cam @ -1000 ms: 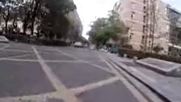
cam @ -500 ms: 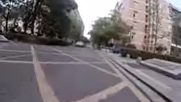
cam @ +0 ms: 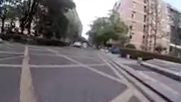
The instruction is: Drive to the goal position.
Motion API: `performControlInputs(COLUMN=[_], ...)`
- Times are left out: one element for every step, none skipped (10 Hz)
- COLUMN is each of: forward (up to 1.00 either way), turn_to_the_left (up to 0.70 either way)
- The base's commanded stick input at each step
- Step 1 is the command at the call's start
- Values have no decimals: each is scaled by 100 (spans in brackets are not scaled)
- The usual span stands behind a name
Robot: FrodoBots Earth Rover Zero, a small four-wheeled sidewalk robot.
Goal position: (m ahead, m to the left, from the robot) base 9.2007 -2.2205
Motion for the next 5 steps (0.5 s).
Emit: performControlInputs(forward=[70, 70, 70, 70, 70], turn_to_the_left=[-14, -14, -14, -14, -14])
